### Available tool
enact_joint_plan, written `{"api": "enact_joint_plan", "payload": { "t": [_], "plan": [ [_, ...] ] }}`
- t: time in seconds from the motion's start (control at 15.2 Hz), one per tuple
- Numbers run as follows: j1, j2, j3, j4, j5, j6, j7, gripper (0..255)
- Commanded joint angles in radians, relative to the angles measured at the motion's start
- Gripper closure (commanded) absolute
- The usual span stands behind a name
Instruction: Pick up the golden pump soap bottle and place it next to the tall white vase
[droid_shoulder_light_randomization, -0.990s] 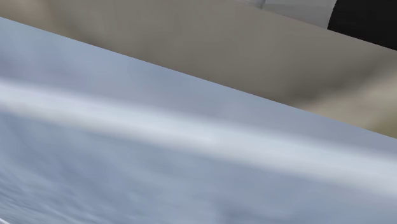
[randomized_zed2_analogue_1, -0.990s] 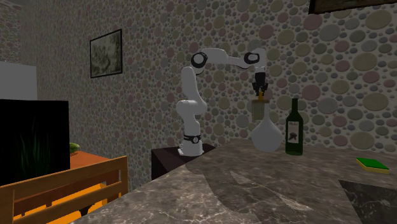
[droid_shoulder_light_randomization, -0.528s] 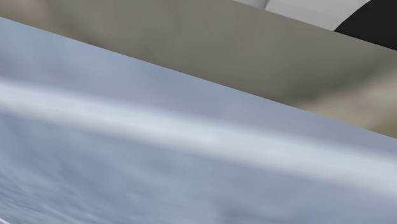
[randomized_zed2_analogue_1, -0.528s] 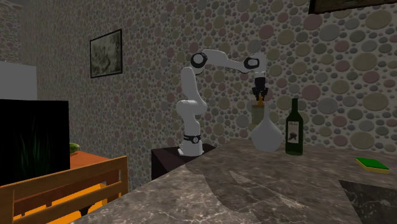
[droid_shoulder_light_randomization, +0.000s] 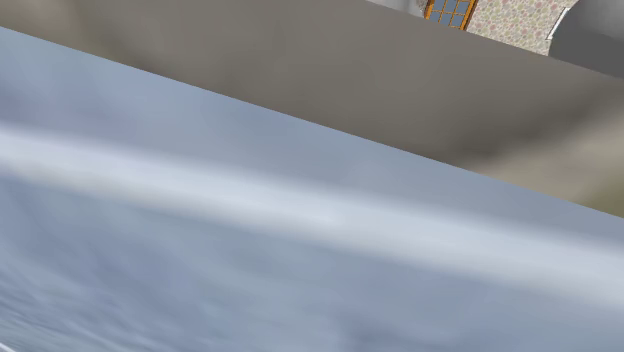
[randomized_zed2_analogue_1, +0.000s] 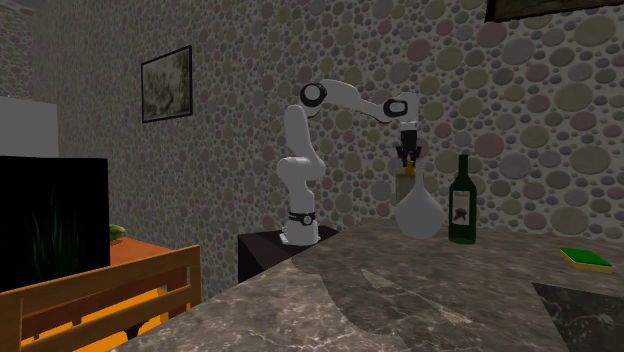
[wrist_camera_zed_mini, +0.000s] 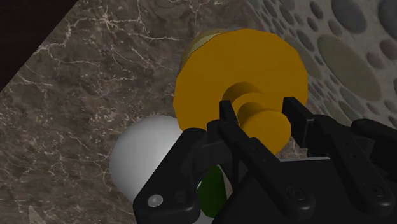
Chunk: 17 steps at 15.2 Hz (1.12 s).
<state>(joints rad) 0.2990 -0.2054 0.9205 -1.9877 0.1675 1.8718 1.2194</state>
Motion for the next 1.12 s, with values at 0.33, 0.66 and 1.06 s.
{"api": "enact_joint_plan", "payload": {
  "t": [0.33, 0.66, 1.06],
  "plan": [
    [0.000, 0.022, 0.021, -0.080, -0.011, 0.098, 0.012, 255],
    [-0.003, 0.050, 0.039, -0.130, -0.030, 0.167, 0.028, 255],
    [-0.008, 0.087, 0.057, -0.173, -0.058, 0.234, 0.050, 255]
  ]
}}
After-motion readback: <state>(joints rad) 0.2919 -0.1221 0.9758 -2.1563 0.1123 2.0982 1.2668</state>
